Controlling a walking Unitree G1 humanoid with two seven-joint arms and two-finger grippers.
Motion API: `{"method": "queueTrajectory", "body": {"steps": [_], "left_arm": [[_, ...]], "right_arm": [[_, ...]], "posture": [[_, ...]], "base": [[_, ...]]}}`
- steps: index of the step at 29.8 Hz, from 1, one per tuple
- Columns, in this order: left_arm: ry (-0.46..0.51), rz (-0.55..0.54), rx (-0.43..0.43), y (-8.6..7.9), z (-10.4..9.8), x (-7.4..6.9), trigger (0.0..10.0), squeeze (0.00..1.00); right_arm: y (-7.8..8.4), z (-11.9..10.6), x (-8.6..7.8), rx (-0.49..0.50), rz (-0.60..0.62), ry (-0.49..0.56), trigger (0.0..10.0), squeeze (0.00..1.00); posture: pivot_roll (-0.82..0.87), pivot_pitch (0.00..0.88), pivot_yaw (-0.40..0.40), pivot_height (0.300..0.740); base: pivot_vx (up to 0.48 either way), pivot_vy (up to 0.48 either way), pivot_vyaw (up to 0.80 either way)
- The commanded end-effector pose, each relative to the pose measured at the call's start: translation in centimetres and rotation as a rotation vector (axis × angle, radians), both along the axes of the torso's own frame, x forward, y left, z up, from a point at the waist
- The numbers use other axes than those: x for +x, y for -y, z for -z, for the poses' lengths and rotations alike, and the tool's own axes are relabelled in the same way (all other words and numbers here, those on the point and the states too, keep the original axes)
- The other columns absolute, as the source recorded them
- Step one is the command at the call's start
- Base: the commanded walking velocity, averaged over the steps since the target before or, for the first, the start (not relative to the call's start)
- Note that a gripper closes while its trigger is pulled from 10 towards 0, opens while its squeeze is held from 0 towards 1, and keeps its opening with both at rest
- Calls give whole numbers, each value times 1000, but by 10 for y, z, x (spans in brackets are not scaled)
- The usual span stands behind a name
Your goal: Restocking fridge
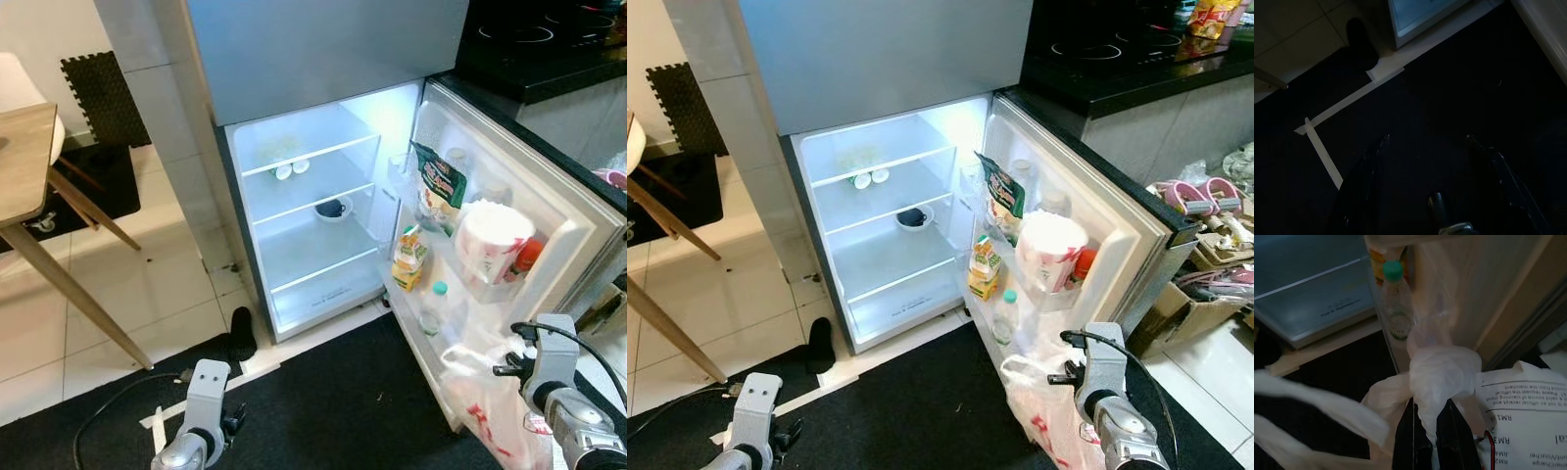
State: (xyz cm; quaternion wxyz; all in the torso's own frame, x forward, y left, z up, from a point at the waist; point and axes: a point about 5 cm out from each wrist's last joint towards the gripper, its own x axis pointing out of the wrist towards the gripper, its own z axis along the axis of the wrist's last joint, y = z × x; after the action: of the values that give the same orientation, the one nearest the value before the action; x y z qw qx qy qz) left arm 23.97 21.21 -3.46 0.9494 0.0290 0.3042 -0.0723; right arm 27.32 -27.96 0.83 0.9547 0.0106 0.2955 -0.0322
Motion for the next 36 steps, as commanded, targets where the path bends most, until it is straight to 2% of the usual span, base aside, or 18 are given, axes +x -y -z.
{"method": "queueTrajectory", "body": {"steps": [1, 7, 17, 21, 23, 28, 30, 31, 33, 34, 35, 36], "left_arm": [[-33, 12, 15, 1, 4, -3, 10000, 0], [-31, 26, 8, 9, 5, -1, 10000, 0], [-32, 19, 1, 15, 7, -3, 10000, 0], [-34, 24, -1, 19, 9, -4, 10000, 0], [-34, 24, -1, 19, 9, -4, 10000, 0], [-32, 31, 6, 16, 8, -4, 10000, 0], [-28, 32, 10, 15, 7, -3, 10000, 0], [-25, 30, 15, 12, 6, -2, 10000, 0], [-22, 29, 18, 11, 5, -2, 10000, 0], [-19, 27, 23, 8, 4, -1, 10000, 0], [-19, 27, 23, 8, 4, -1, 10000, 0], [-17, 25, 28, 5, 3, -1, 10000, 0]], "right_arm": [[-4, 5, -4, -3, 3, 3, 10000, 0], [-26, 19, -11, 33, -48, -17, 10000, 0], [-43, 20, -6, 23, -127, 5, 10000, 0], [-44, 8, 6, 20, -153, 69, 10000, 0], [-44, 8, 6, 20, -153, 69, 10000, 0], [-48, -24, 33, 99, -298, 172, 10000, 0], [-46, -32, 38, 87, -320, 183, 10000, 0], [-41, -40, 45, 34, -319, 194, 10000, 0], [-36, -47, 49, -4, -315, 201, 10000, 0], [-25, -57, 55, -56, -261, 217, 10000, 0], [-25, -57, 55, -56, -261, 217, 10000, 0], [-12, -66, 58, -99, -196, 236, 10000, 0]], "posture": [[-107, 74, 35, 740], [-106, 74, 32, 740], [-100, 66, 14, 740], [-100, 70, 16, 740], [-100, 70, 16, 740], [-99, 77, 23, 740], [-95, 80, 24, 740], [-88, 82, 24, 740], [-88, 82, 24, 740], [-78, 84, 24, 740], [-78, 84, 24, 740], [-70, 85, 24, 740]], "base": [[0, 0, 0], [0, 0, 0], [0, 0, 0], [0, 0, 0], [0, 0, 0], [0, 0, 0], [0, 0, 0], [0, 0, 0], [0, 0, 0], [0, 0, 0], [0, 0, 0], [0, 0, 0]]}}
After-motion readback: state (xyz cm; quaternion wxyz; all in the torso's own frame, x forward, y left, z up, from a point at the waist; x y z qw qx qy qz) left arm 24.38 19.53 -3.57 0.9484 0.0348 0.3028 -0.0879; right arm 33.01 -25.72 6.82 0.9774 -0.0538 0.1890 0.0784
